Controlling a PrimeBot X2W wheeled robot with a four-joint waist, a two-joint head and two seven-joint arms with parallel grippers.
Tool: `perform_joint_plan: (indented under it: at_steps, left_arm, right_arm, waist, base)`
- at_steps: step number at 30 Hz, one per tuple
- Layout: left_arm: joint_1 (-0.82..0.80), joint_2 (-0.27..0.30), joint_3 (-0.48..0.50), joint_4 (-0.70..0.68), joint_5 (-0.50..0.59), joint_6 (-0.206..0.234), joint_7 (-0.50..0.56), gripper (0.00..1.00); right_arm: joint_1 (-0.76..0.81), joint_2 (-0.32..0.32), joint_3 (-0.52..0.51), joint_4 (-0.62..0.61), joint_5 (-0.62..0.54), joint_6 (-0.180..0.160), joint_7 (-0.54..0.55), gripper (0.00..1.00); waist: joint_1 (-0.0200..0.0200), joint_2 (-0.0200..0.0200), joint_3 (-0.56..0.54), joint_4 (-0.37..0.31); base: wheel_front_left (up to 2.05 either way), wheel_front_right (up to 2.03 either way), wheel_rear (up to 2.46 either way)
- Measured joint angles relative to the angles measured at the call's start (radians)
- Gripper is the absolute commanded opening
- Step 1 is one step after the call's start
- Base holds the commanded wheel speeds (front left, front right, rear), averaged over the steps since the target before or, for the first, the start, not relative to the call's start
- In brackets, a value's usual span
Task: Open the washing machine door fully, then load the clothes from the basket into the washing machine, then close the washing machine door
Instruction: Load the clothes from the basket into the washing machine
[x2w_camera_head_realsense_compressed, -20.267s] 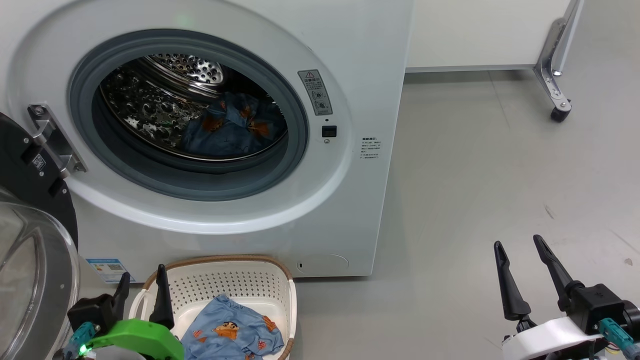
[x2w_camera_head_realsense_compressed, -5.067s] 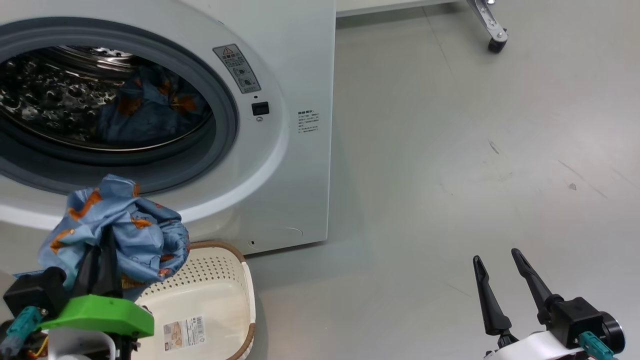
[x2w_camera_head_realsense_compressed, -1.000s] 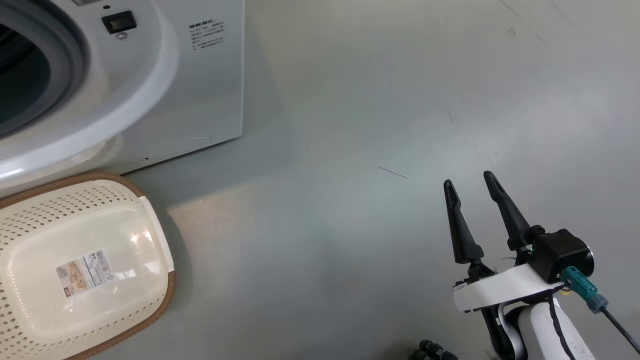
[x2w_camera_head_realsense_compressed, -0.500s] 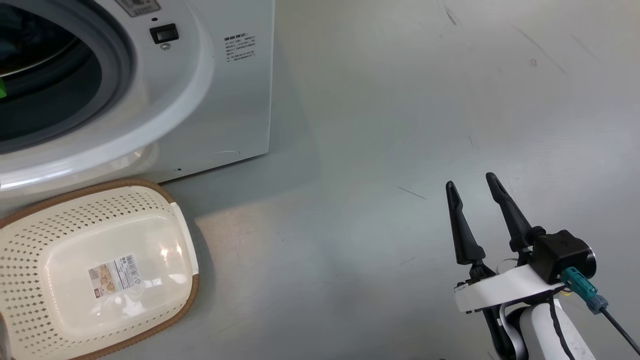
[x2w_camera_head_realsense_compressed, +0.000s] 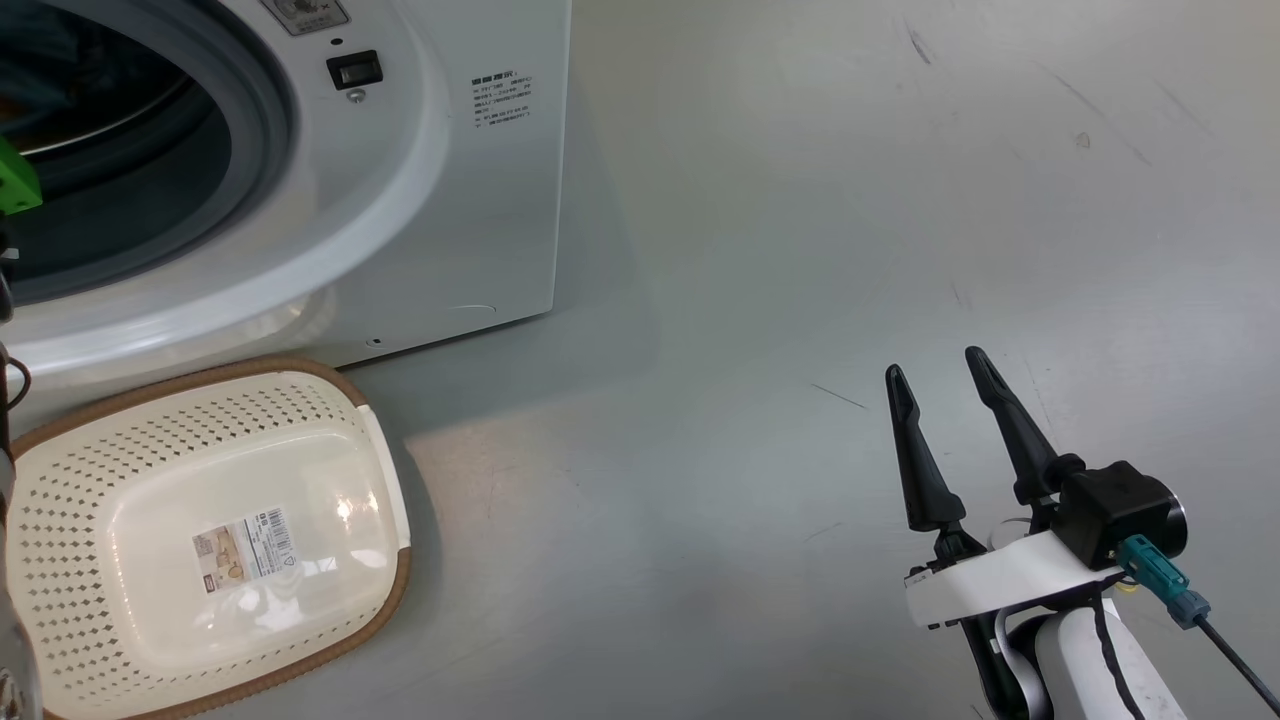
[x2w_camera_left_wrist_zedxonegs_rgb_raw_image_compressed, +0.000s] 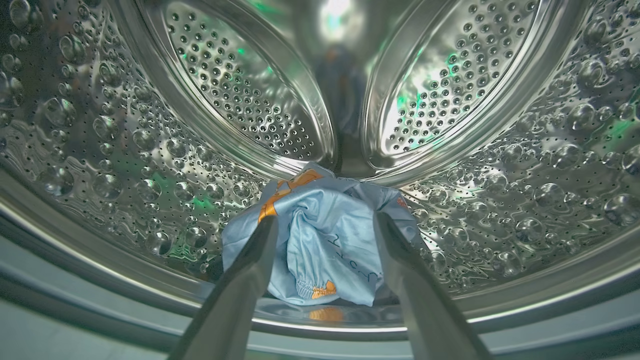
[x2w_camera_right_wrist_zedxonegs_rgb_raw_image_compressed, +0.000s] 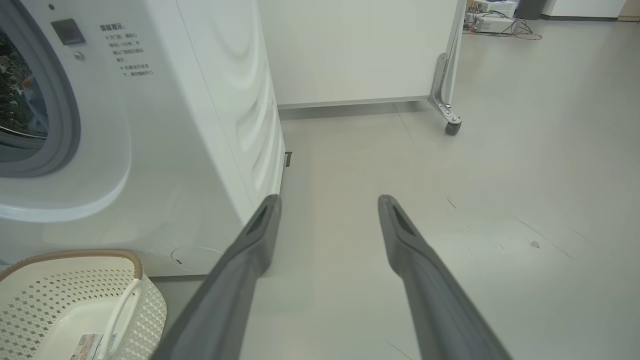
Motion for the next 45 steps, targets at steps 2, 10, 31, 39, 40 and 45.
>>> perform_joint_plan:
  at_steps: [2, 10, 31, 39, 40, 45]
  left_arm:
    - [0.000, -0.006, 0.000, 0.004, 0.000, -0.003, -0.008, 1.00]
    - [0.004, -0.013, 0.002, 0.024, -0.011, -0.015, -0.026, 1.00]
    - [0.046, -0.057, 0.001, 0.041, -0.024, -0.039, -0.071, 1.00]
    - [0.077, -0.077, 0.000, 0.041, -0.024, -0.044, -0.082, 1.00]
    - [0.085, -0.079, 0.000, 0.041, -0.024, -0.044, -0.082, 1.00]
    - [0.111, -0.083, 0.001, 0.047, -0.024, -0.053, -0.083, 1.00]
  right_arm:
    - [0.000, 0.000, 0.000, 0.000, 0.000, 0.000, 0.000, 1.00]
    - [0.000, 0.000, -0.004, 0.000, 0.000, 0.000, 0.000, 1.00]
    - [0.000, -0.001, -0.020, 0.000, 0.000, 0.000, 0.000, 1.00]
    - [0.000, -0.002, -0.021, 0.004, 0.000, 0.000, 0.000, 1.00]
    - [0.000, -0.002, -0.022, 0.007, 0.000, 0.000, 0.000, 1.00]
    - [0.000, -0.002, -0.022, 0.014, 0.000, 0.000, 0.000, 1.00]
  waist:
    - [0.0000, 0.0000, -0.001, 0.002]
    - [0.0000, 0.0000, -0.005, 0.008]
    - [0.0000, 0.0000, -0.018, 0.027]
    - [0.0000, 0.0000, -0.034, 0.045]
    - [0.0000, 0.0000, -0.037, 0.046]
    - [0.0000, 0.0000, -0.057, 0.052]
  base:
    - [0.00, 0.00, 0.00]
    - [0.00, 0.00, 0.00]
    - [0.00, 0.00, 0.00]
    - [0.00, 0.00, 0.00]
    - [0.00, 0.00, 0.00]
    - [0.00, 0.00, 0.00]
